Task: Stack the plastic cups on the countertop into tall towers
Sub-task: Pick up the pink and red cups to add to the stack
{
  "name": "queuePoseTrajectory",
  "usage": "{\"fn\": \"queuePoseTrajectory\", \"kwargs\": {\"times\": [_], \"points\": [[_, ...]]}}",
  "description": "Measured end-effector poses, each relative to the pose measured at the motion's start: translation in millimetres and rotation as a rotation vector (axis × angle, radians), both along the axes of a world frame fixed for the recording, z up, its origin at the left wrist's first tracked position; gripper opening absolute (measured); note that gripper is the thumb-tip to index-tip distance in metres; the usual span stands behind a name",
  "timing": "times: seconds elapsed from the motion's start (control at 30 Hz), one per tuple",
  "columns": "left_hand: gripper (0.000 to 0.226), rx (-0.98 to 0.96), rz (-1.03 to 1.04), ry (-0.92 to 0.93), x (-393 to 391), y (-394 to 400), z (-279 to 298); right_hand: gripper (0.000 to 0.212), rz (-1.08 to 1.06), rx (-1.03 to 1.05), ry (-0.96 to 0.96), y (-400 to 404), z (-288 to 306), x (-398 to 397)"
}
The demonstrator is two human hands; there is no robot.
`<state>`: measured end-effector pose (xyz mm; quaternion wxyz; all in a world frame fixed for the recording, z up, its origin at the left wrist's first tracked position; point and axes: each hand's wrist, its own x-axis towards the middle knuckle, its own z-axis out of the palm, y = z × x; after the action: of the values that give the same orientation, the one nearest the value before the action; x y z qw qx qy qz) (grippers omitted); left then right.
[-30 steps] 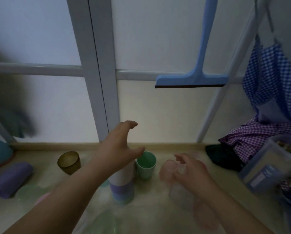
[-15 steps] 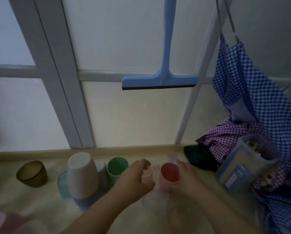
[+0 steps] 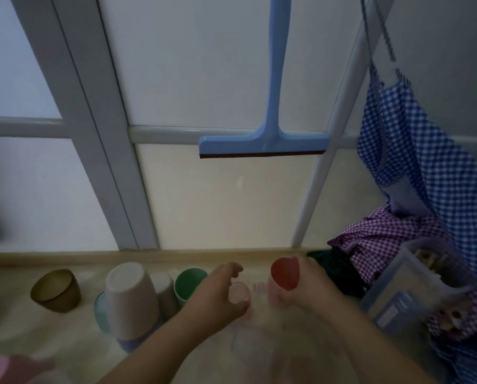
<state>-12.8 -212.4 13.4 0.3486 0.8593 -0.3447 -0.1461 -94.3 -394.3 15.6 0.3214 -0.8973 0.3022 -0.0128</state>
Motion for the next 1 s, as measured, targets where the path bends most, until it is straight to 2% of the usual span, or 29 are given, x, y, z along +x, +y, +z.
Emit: {"fn": "queuePoseTrajectory", "kwargs": {"times": [0.07,0.27,0.43,0.5,0.63,0.73,0.83,1.0], "points": [[0.062,-0.034,0.003,-0.017,3,0,9,0.069,-0.005,0.026,-0.081,-3,27,1],[0.078,-0.194,0.011,0.040,4,11,42,0.060,0.052,0.150,-0.292,15,90,0],[0.069,-0.328,0.034,0.051,-1,34,70,0.046,0.135,0.267,-0.329,45,113,2],[0.063,-0.406,0.064,0.129,0,49,80,0.050,0.137,0.383,-0.350,57,115,3],[0.053,-0.488,0.110,0.200,8,88,97,0.076,0.217,0.559,-0.329,84,114,10],[0.053,-0.465,0.153,0.147,17,119,110,0.079,0.286,0.456,-0.274,105,111,20],[0.057,-0.425,0.205,0.034,27,147,129,0.064,0.260,0.342,-0.307,118,111,32],[0.059,-0.388,0.243,-0.065,44,174,142,0.051,0.269,0.218,-0.328,143,110,48]]}}
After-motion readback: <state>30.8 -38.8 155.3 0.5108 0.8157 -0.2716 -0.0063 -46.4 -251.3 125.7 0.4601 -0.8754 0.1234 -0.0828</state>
